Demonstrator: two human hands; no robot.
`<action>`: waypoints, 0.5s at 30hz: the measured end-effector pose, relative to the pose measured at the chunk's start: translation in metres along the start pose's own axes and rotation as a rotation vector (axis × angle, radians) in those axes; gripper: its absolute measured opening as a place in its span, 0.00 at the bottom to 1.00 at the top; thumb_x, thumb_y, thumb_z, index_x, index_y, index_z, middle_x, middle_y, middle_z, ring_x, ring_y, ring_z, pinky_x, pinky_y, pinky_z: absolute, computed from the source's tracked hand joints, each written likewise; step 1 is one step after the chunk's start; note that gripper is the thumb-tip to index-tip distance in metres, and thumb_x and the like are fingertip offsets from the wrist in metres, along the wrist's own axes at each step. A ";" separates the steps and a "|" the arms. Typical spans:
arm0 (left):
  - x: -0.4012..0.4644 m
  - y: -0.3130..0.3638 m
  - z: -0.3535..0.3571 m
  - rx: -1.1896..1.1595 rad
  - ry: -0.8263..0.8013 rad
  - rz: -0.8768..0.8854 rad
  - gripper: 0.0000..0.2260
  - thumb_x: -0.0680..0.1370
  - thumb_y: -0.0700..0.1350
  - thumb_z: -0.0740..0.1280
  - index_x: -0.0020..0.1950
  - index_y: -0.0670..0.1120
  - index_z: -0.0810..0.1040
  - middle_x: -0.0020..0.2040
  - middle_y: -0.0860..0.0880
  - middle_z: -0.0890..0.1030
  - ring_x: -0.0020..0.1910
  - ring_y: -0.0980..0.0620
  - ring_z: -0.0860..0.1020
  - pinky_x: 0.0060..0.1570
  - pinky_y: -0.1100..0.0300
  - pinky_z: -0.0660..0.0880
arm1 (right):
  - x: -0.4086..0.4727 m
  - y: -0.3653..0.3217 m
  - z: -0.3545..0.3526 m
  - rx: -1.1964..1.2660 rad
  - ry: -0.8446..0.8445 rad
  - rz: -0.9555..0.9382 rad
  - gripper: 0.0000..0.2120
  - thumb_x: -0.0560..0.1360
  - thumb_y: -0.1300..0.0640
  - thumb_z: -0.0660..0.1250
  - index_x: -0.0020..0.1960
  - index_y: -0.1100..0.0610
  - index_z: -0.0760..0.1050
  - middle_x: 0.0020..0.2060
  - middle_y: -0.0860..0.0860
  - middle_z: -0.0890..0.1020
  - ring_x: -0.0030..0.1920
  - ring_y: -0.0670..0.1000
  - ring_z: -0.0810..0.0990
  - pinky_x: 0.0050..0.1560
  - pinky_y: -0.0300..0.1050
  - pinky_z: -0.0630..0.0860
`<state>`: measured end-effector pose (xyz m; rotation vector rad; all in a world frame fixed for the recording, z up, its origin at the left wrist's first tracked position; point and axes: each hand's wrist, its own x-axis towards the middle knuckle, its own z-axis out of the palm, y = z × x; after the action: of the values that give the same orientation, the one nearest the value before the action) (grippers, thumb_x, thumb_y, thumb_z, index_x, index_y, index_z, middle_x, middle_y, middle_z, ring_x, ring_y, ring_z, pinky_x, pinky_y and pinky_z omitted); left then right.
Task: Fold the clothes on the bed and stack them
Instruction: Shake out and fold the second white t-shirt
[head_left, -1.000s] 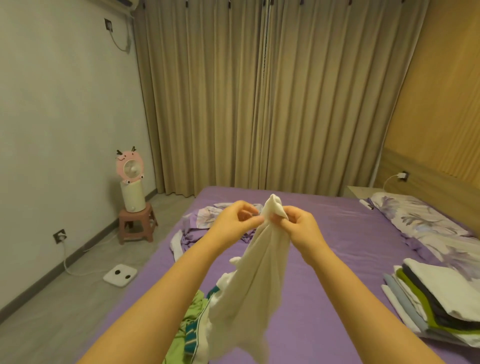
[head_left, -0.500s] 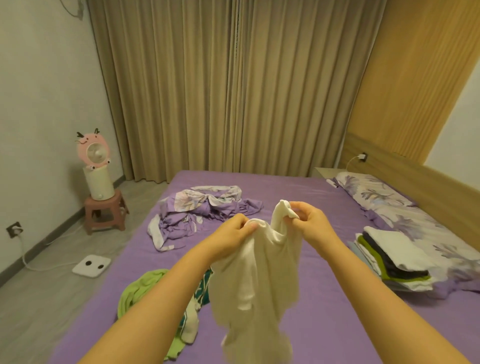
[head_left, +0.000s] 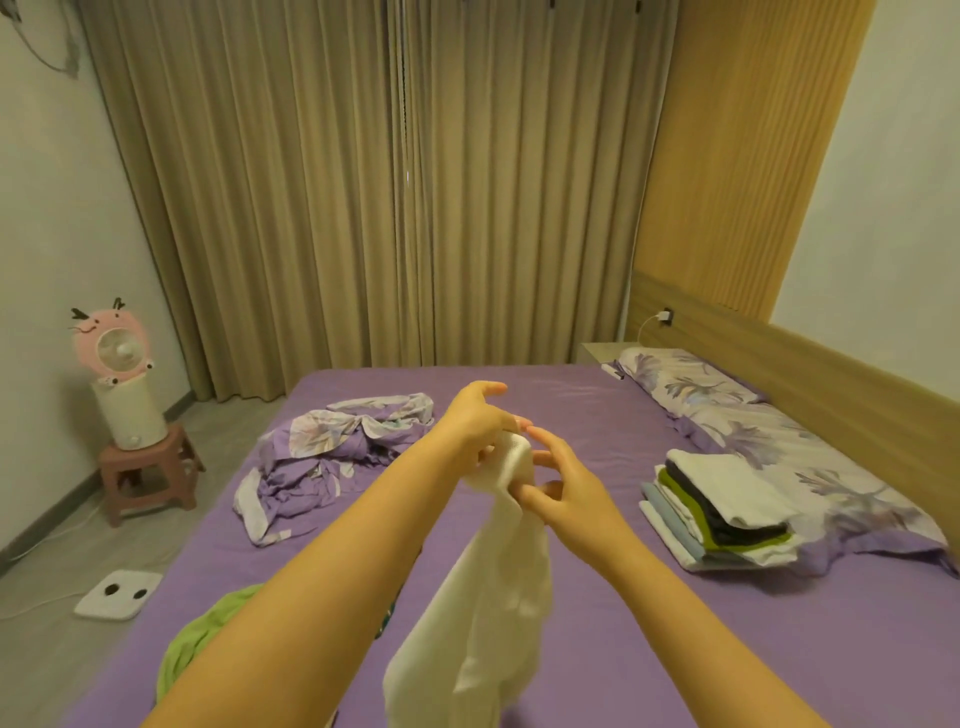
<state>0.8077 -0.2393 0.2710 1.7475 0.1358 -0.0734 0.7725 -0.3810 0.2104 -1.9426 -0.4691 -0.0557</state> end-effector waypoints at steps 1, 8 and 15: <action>0.003 0.002 0.005 0.009 0.014 -0.001 0.23 0.77 0.34 0.64 0.69 0.49 0.66 0.42 0.48 0.80 0.34 0.52 0.75 0.33 0.60 0.71 | 0.001 0.000 -0.007 -0.001 -0.004 -0.018 0.27 0.74 0.55 0.68 0.65 0.34 0.62 0.56 0.41 0.75 0.40 0.44 0.79 0.43 0.38 0.78; 0.014 0.007 0.043 -0.327 0.020 -0.017 0.24 0.78 0.32 0.61 0.73 0.46 0.63 0.57 0.42 0.76 0.52 0.45 0.79 0.46 0.52 0.78 | 0.024 0.015 -0.052 0.009 0.180 -0.064 0.06 0.75 0.59 0.67 0.49 0.49 0.76 0.41 0.43 0.80 0.43 0.48 0.80 0.38 0.40 0.78; 0.004 -0.029 0.078 -0.169 -0.012 0.077 0.19 0.75 0.56 0.69 0.61 0.46 0.75 0.55 0.46 0.82 0.53 0.49 0.81 0.56 0.50 0.78 | 0.050 0.027 -0.101 0.118 0.267 -0.019 0.07 0.75 0.57 0.69 0.40 0.59 0.75 0.36 0.55 0.81 0.40 0.56 0.82 0.33 0.51 0.81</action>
<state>0.8104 -0.3106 0.2284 1.5815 0.0634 -0.0158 0.8457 -0.4653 0.2408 -1.7829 -0.3058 -0.2895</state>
